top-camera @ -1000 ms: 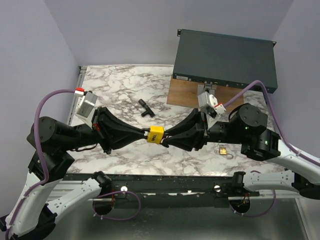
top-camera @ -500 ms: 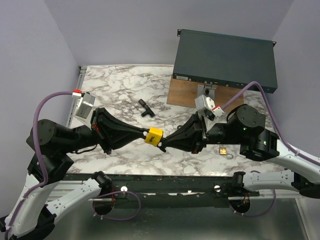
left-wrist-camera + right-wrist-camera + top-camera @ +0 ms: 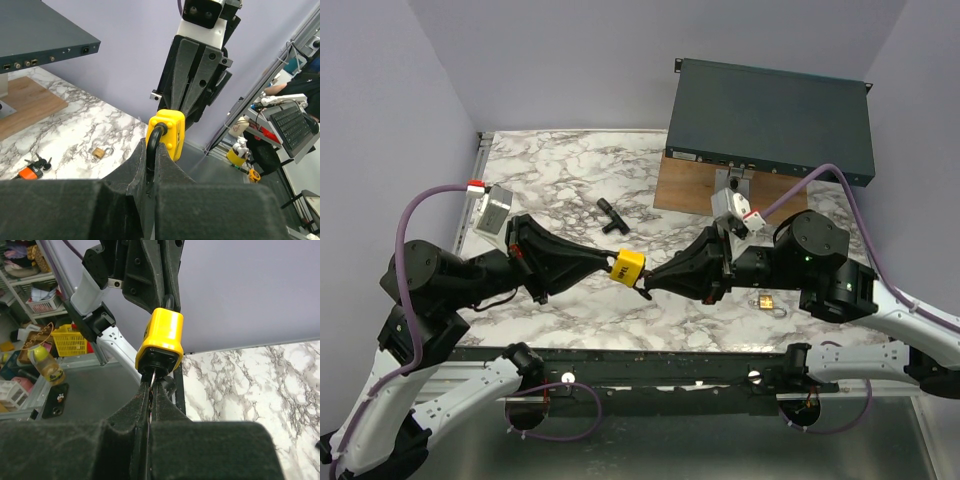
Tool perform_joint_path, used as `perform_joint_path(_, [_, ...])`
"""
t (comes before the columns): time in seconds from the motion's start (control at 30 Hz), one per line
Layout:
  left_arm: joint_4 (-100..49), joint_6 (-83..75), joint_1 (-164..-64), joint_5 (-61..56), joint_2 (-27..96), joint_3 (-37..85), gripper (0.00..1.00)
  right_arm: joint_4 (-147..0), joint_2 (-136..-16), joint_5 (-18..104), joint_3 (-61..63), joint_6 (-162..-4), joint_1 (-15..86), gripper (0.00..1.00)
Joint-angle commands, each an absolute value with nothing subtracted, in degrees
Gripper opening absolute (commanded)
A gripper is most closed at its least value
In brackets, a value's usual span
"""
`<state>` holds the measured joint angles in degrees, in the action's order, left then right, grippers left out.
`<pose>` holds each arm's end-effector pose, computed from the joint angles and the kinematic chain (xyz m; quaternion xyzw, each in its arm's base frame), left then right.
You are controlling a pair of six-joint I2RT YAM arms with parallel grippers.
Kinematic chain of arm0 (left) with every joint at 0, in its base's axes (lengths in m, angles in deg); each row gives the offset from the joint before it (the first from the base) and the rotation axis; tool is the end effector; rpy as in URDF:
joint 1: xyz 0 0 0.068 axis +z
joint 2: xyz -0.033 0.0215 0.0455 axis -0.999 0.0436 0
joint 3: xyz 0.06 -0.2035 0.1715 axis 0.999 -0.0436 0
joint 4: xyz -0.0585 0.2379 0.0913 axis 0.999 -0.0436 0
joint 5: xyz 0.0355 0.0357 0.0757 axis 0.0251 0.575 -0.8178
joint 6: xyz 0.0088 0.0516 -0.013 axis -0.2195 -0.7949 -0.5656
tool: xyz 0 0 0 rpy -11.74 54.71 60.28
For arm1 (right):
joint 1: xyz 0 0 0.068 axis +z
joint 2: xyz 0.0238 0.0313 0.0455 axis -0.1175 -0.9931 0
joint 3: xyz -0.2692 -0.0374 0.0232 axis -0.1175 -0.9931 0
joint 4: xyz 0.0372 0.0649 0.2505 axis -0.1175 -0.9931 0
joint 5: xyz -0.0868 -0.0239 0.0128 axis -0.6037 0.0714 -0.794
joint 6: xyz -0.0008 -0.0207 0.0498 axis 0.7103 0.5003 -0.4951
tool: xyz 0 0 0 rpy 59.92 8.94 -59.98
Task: Lock with the key
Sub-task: Lock the lock.
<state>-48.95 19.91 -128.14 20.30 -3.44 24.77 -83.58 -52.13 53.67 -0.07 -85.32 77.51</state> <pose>0.0448 -0.0625 0.4902 0.2370 0.5807 -0.5983 0.4987 0.0553 0.1923 0.4784 -0.4382 0.5020 0.5538 0.4993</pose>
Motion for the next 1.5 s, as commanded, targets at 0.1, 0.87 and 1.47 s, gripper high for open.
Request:
perform_joint_path(0.1, [-43.9,18.0,-127.7,13.5,-4.3,25.8,0.00,-87.7,-48.4,53.6,-2.3,-85.9,77.4,0.01])
perform_joint_path(0.87, [-41.7,16.7,-126.4,6.9,-5.6,24.1,0.00,-89.8,-45.8,53.8,-5.6,-87.7,77.3,0.01])
perform_joint_path(1.47, [-44.8,19.3,-123.2,0.0,-4.6,15.9,0.00,-92.8,-52.4,27.1,-10.0,-91.9,77.2,0.01])
